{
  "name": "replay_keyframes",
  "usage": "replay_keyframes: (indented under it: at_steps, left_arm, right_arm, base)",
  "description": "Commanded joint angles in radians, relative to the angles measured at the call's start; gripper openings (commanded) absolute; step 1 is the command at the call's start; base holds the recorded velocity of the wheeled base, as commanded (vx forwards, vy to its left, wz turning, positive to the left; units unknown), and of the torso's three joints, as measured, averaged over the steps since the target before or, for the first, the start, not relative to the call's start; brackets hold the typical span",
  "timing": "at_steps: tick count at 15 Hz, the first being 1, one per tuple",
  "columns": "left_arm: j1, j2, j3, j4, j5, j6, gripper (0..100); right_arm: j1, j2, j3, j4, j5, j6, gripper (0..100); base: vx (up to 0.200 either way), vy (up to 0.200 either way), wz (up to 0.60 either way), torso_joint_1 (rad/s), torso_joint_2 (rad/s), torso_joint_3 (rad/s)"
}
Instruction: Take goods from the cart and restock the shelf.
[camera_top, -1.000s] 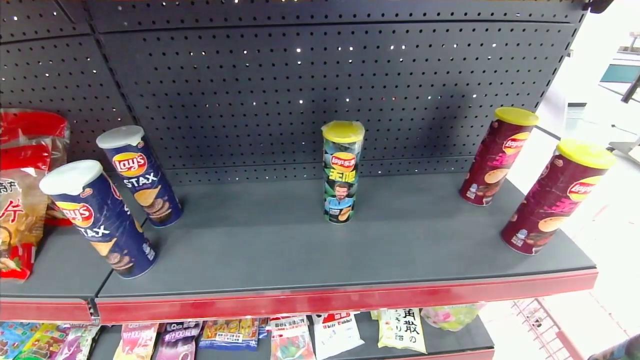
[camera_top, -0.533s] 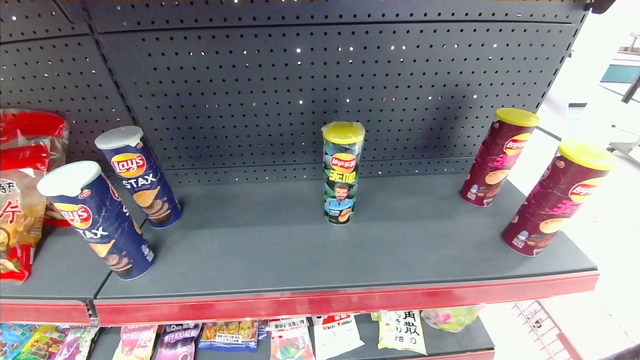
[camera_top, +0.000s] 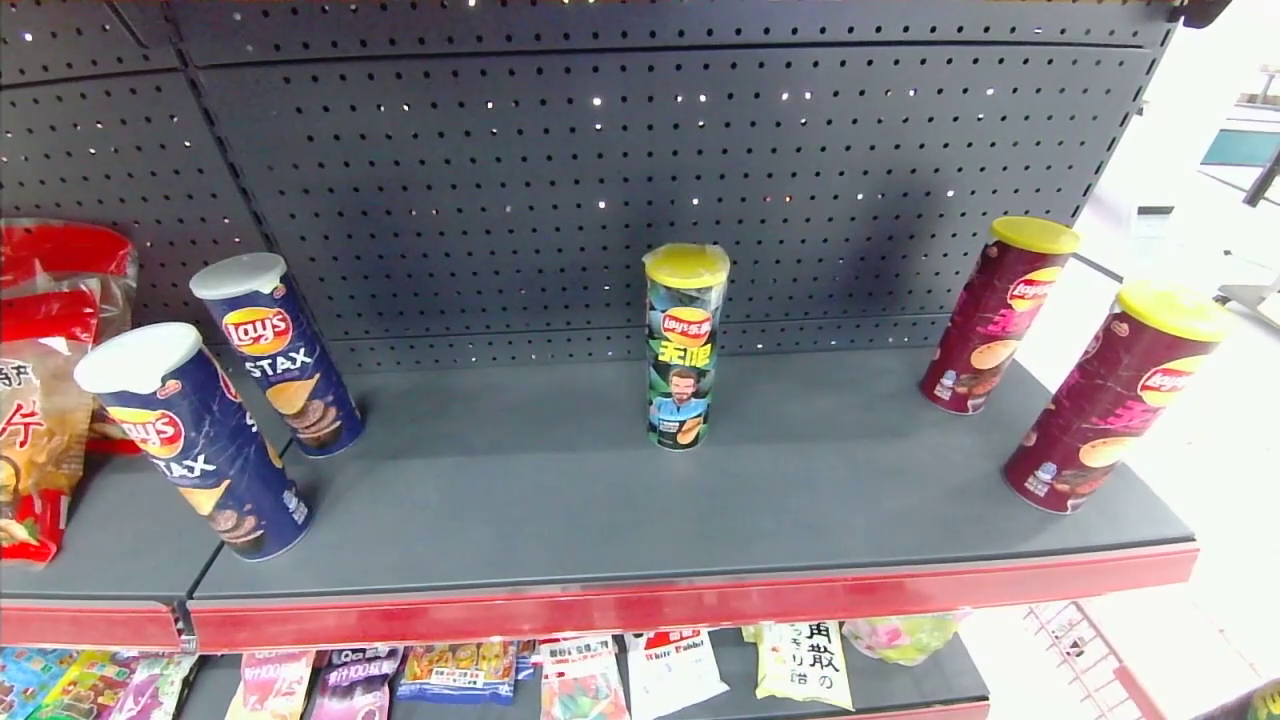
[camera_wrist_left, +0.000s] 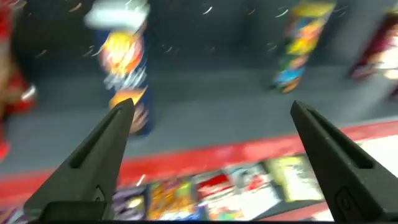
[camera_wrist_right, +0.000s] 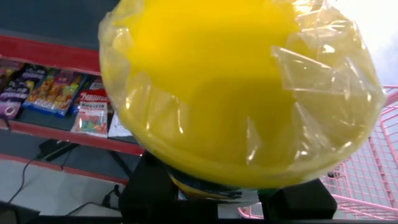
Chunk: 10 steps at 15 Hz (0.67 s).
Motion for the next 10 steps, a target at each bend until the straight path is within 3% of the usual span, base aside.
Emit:
replay_keyframes:
  at_steps: [1, 2, 3, 4, 5, 6, 10]
  left_arm:
    - [-0.174, 0.544, -0.244, -0.040, -0.293, 0.096, 100]
    - [-0.191, 0.642, -0.251, -0.058, -0.353, 0.163, 100]
    - [-0.195, 0.729, -0.270, -0.078, -0.360, 0.203, 100]
    - [-0.206, 0.910, -0.311, -0.152, -0.365, 0.266, 100]
    - [-0.206, 0.984, -0.333, -0.202, -0.371, 0.272, 100]
    - [-0.225, 1.113, -0.372, -0.321, -0.411, 0.272, 100]
    - [-0.304, 1.381, -0.549, -0.382, -0.448, 0.269, 100]
  right_arm:
    - [-0.002, -0.006, 0.013, -0.002, 0.003, 0.000, 0]
    - [-0.002, -0.007, 0.014, -0.002, 0.003, 0.000, 0]
    - [-0.002, -0.015, 0.016, -0.002, 0.003, 0.000, 0]
    - [-0.002, -0.032, 0.020, 0.003, 0.002, 0.002, 0]
    - [-0.002, -0.035, 0.022, 0.004, 0.002, 0.004, 0]
    - [-0.002, -0.047, 0.031, 0.003, 0.000, 0.005, 0]
    - [-0.008, -0.055, 0.023, 0.001, -0.007, 0.005, 0]
  base:
    - [0.000, 0.000, 0.00, 0.000, 0.00, 0.000]
    - [0.000, 0.000, 0.00, 0.000, 0.00, 0.000]
    - [0.000, 0.000, 0.00, 0.000, 0.00, 0.000]
    - [0.000, 0.000, 0.00, 0.000, 0.00, 0.000]
    - [0.000, 0.000, 0.00, 0.000, 0.00, 0.000]
    - [0.000, 0.000, 0.00, 0.000, 0.00, 0.000]
    - [0.000, 0.000, 0.00, 0.000, 0.00, 0.000]
